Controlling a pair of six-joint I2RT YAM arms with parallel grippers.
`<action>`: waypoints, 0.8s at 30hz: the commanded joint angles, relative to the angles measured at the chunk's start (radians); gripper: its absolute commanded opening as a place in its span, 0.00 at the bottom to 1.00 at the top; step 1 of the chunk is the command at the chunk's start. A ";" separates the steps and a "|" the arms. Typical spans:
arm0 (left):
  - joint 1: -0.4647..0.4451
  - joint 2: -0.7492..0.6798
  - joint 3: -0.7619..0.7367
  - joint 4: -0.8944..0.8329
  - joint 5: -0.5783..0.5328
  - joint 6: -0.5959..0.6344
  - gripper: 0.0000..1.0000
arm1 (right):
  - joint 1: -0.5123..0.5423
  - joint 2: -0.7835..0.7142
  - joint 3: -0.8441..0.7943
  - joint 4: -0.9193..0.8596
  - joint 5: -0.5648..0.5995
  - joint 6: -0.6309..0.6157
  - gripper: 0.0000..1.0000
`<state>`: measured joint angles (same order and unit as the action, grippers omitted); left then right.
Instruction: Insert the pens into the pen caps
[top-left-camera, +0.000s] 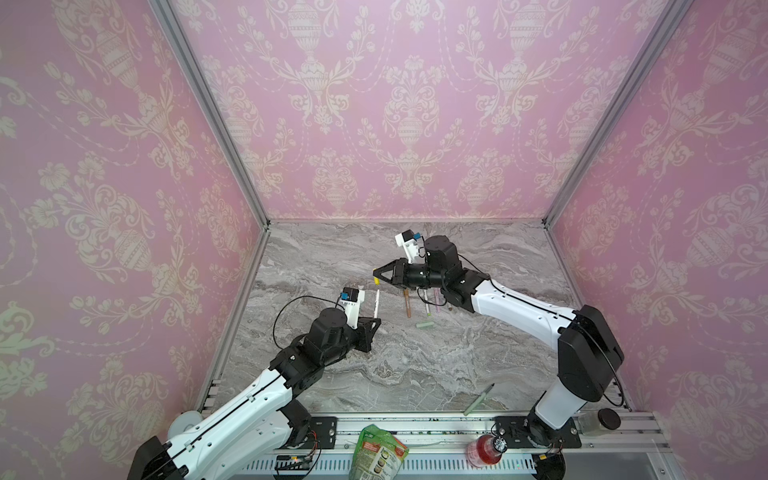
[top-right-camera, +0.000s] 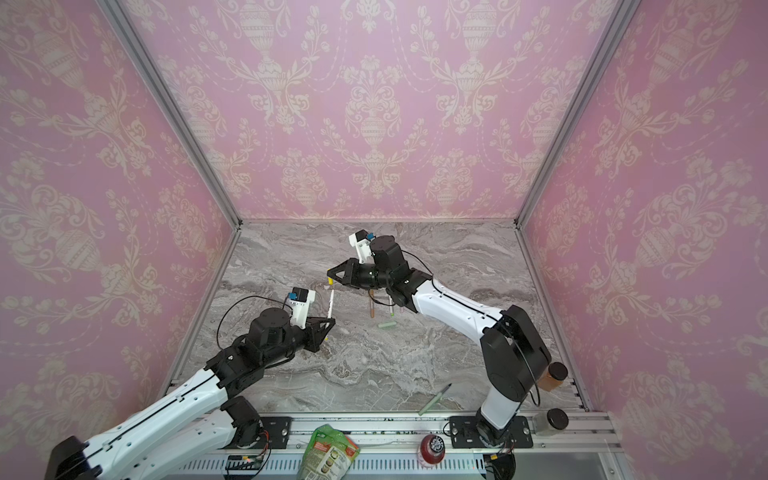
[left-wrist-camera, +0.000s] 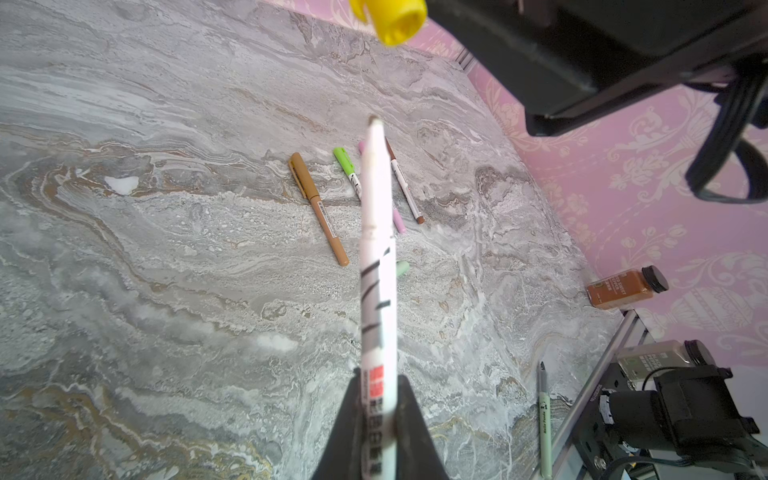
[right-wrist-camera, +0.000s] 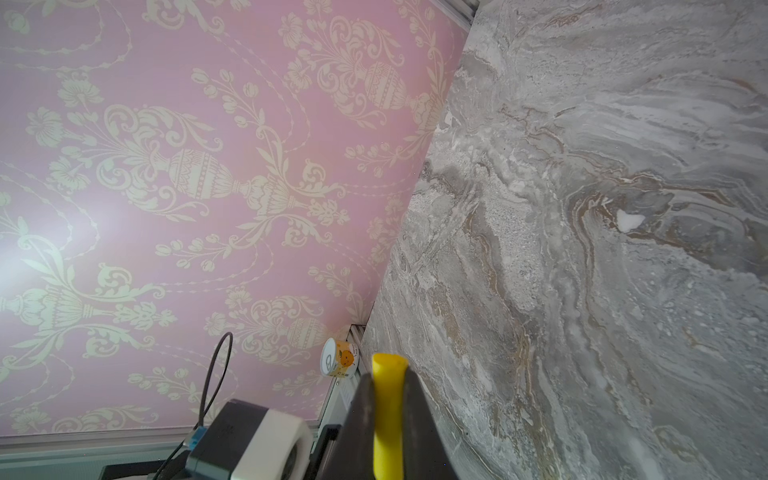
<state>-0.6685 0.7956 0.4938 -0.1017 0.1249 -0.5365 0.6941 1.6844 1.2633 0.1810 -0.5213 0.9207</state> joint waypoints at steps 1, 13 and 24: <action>0.003 -0.007 0.000 -0.012 -0.008 -0.008 0.00 | 0.006 -0.005 -0.025 0.025 -0.009 -0.001 0.00; 0.004 -0.004 0.002 -0.011 -0.012 -0.011 0.00 | 0.019 -0.013 -0.067 0.040 -0.003 -0.001 0.00; 0.003 -0.008 0.003 -0.013 -0.011 -0.014 0.00 | 0.022 -0.008 -0.071 0.044 0.003 -0.004 0.00</action>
<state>-0.6685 0.7956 0.4938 -0.1123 0.1249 -0.5400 0.7101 1.6844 1.2018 0.2169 -0.5205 0.9207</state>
